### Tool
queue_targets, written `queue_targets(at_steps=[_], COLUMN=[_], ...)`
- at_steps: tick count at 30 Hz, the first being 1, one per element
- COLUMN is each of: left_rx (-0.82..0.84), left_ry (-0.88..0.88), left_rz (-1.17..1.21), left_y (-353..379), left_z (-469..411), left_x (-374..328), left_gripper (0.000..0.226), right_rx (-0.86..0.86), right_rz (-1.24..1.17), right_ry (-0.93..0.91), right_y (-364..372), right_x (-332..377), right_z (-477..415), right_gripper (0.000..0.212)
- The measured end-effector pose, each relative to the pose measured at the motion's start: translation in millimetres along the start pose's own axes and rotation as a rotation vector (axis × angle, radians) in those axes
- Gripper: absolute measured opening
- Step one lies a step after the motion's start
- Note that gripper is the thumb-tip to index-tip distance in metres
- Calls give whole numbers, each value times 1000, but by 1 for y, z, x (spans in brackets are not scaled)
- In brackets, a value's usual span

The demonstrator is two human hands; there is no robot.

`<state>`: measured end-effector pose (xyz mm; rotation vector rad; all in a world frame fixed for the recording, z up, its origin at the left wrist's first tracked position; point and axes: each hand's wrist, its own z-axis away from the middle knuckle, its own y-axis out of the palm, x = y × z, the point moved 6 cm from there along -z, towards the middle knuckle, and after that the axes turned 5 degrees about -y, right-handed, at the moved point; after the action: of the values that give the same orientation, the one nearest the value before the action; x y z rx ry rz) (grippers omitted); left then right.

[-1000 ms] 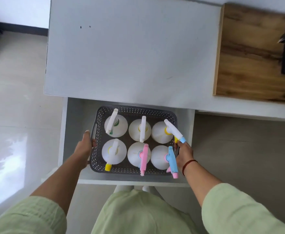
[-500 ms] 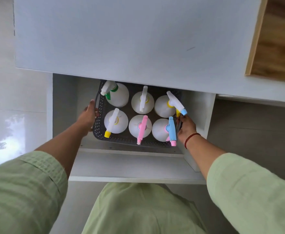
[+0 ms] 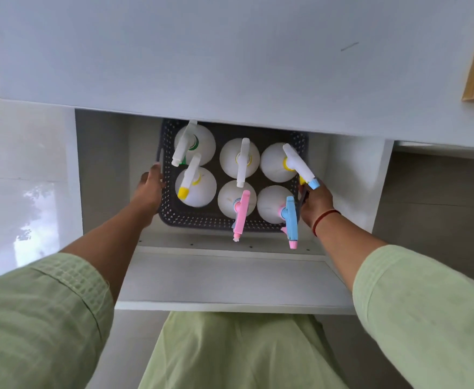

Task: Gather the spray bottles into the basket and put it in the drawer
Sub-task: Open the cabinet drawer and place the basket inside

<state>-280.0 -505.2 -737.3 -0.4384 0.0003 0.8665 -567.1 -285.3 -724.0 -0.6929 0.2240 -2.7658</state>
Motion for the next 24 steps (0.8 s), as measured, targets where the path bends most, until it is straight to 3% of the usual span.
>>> queue_targets(at_steps=[10, 20, 22, 24], left_rx=[-26, -157, -196, -244], left_ry=[-2, 45, 47, 79], left_rz=[18, -8, -45, -96], left_y=[15, 16, 11, 5], left_z=[2, 26, 34, 49], left_x=[18, 24, 24, 21], left_gripper=[64, 61, 63, 63], right_rx=[86, 24, 7, -22], right_rz=[26, 136, 326, 533], right_ry=[-46, 5, -129, -384], right_y=[-4, -18, -26, -37], right_x=[-6, 10, 23, 42], right_z=[-15, -10, -8, 7], right_gripper=[21, 20, 32, 39])
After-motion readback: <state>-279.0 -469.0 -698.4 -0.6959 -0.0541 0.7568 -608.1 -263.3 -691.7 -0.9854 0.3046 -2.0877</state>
